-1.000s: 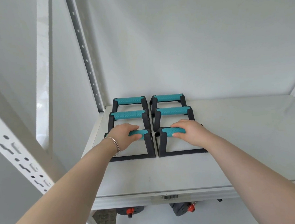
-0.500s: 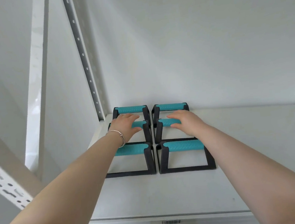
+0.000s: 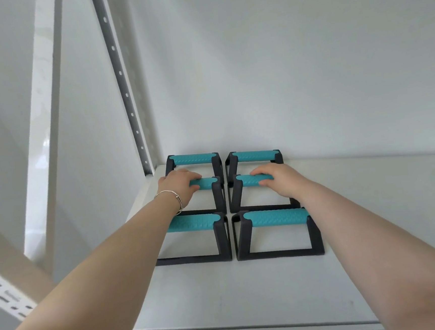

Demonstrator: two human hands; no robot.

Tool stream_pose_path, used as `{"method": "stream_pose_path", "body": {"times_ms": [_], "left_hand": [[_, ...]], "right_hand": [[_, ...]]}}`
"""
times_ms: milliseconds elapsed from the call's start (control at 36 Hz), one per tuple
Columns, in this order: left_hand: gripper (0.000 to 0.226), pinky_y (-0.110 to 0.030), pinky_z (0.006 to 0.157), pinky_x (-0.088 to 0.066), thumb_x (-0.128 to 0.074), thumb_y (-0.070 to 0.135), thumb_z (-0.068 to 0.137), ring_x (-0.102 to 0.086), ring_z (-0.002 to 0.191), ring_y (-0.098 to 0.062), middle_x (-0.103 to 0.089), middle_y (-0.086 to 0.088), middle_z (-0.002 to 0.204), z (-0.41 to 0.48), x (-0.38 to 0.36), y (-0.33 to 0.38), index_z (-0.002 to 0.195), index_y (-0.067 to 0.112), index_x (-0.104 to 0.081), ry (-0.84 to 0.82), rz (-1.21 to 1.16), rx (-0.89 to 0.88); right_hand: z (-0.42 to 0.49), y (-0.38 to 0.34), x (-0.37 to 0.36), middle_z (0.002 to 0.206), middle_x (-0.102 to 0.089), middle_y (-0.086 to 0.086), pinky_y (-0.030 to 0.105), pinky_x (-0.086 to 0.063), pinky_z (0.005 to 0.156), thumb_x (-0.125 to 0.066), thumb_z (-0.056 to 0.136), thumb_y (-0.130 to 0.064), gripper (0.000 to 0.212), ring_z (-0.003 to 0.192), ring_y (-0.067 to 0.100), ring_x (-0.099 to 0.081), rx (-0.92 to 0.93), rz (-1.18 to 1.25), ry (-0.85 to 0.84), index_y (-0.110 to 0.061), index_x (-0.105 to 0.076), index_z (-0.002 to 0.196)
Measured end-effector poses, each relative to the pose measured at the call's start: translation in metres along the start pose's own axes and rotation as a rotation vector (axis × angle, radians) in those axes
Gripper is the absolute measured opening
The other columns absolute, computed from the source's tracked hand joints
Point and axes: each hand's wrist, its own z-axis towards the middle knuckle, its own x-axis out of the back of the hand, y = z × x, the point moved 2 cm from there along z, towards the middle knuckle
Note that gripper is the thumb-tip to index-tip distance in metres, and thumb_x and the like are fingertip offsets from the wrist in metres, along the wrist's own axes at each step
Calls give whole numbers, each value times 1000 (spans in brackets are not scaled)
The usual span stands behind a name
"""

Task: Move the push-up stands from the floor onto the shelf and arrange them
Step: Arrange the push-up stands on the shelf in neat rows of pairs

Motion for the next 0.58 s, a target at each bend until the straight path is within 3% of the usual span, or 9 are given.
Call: {"method": "stream_pose_path", "body": {"times_ms": [222,389,583], "left_hand": [[31,-39,95,-41,-49,36,96,-49,116,-19,-56,6,124,3,-3,0,126,39,-56,19,-6,30],[32,-40,96,-41,-49,36,96,-50,117,-20,-55,6,125,4,-4,0,127,39,-56,16,-1,29],[32,-40,96,-42,-49,37,96,-50,116,-20,-56,6,125,4,-6,0,127,40,-55,21,8,28]], "right_hand": [[0,4,-1,135,-57,-2,28,-31,109,-57,94,-16,36,127,17,-46,10,26,5,-28,-60,128],[0,6,-2,136,-55,-1,20,-25,104,-57,94,-14,37,129,17,-44,-4,55,9,-26,-61,129],[1,7,-5,137,-55,0,20,-24,106,-57,94,-15,37,131,18,-43,-18,64,16,-27,-61,129]]}}
